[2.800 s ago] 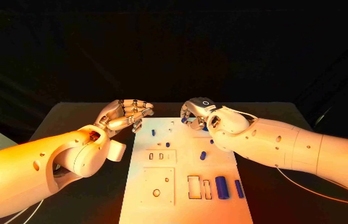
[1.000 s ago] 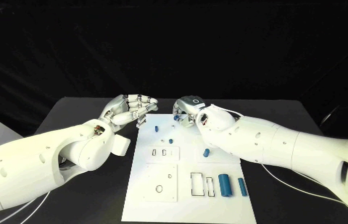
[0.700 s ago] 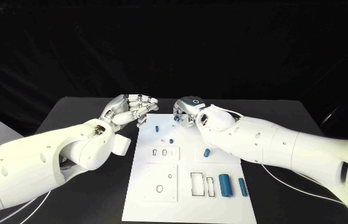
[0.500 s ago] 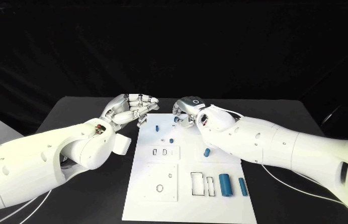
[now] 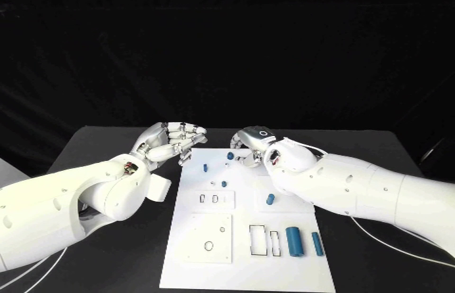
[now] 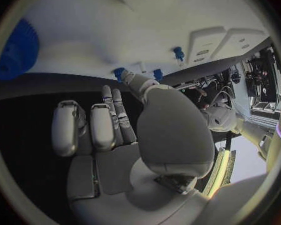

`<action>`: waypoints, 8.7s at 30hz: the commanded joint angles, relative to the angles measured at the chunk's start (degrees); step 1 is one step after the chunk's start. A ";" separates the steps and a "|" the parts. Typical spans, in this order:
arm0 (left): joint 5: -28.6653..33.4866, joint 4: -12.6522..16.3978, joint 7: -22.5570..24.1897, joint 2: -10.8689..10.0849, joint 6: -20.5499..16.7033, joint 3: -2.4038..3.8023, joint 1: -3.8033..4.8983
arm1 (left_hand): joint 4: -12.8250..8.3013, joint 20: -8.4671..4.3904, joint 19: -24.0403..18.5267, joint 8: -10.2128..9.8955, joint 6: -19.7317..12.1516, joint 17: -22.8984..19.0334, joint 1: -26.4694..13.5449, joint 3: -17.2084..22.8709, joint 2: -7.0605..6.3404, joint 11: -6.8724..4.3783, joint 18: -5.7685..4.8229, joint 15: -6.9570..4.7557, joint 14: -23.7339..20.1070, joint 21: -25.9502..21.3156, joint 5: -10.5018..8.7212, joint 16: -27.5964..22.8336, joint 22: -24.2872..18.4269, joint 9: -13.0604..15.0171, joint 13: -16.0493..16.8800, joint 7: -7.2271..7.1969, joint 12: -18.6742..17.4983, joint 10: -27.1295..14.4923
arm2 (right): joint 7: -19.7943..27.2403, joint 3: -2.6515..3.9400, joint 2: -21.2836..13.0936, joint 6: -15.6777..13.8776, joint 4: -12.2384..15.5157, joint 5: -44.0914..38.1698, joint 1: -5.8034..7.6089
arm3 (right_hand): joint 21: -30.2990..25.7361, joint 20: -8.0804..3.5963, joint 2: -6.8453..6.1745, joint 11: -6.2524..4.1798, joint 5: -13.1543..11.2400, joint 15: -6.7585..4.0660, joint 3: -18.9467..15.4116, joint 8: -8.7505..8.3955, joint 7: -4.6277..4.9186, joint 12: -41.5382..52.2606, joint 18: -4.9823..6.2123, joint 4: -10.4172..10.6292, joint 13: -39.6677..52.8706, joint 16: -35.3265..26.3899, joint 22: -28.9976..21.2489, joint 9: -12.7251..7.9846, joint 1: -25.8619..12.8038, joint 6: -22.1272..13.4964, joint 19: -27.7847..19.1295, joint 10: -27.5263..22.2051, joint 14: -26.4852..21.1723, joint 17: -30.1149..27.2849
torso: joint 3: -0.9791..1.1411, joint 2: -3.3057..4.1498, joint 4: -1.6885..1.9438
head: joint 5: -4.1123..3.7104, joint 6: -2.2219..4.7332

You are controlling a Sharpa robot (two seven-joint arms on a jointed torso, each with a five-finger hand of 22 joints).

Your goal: Assemble the parts on the task board

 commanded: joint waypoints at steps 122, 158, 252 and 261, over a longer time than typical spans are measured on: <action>-0.03 -1.61 -0.67 0.96 2.55 0.01 0.05 | -0.51 0.28 0.27 0.33 -0.63 0.11 0.29 0.91 0.85 0.07 -0.88 0.06 0.42 0.80 -0.41 0.75 0.50 0.42 0.72 -0.20 1.00 -0.83 | -8.60 0.29 -2.15 -2.62 10.08 3.50 -1.60 | 12.23 -2.57 5.00 -3.61 -0.10 -2.39 -12.16 2.84 0.28 85.82 -3.09 10.07 84.72 13.74 16.71 2.13 5.83 3.99 10.42 28.43 5.32 25.99 | 0.64 -0.77 -1.43 | 1.27 -0.86; -0.22 -1.87 -1.01 1.54 2.93 0.02 0.06 | -0.61 0.29 0.28 0.35 -0.69 0.35 0.34 1.01 0.88 0.09 -0.90 0.08 0.56 0.89 -0.42 0.98 0.62 0.48 0.81 -0.18 1.09 -0.98 | -8.43 0.13 3.82 -0.64 2.19 3.63 -3.09 | 12.23 -2.12 2.61 -2.88 -0.15 -1.67 -12.79 1.29 1.15 84.30 -3.09 11.04 83.24 13.65 16.71 1.36 2.90 1.71 10.42 27.08 5.26 25.68 | 0.65 -0.82 -1.58 | 1.74 -1.32; -0.80 -3.88 -1.05 1.52 3.29 -0.11 -0.06 | -1.29 0.37 0.02 0.49 -1.03 1.34 0.53 1.58 0.90 0.16 -0.90 0.11 1.64 1.21 -0.41 2.50 0.89 0.83 1.39 -0.10 1.72 -1.63 | 11.84 0.48 -19.21 2.93 4.31 27.63 -3.59 | 12.23 -1.01 3.15 -1.82 -0.09 -0.58 -15.07 -2.39 2.32 81.82 -3.09 6.26 81.43 14.28 16.71 0.40 9.85 -1.71 10.42 24.96 5.69 27.98 | 1.95 -1.93 -3.00 | 1.94 -2.07; -0.84 -3.84 -1.13 1.43 3.25 -0.11 -0.06 | -1.30 0.37 -0.01 0.51 -1.05 1.24 0.50 1.61 0.91 0.16 -0.90 0.11 1.66 1.22 -0.41 2.53 0.88 0.85 1.43 -0.10 1.76 -1.67 | 11.60 0.48 -18.52 3.34 4.24 27.57 -3.93 | 12.23 -0.93 3.55 -1.82 -0.10 -0.60 -14.60 -1.96 2.25 82.20 -3.09 6.46 81.74 14.29 16.71 0.56 9.38 -0.65 10.42 25.31 5.71 28.04 | 1.92 -2.04 -3.12 | 2.06 -2.32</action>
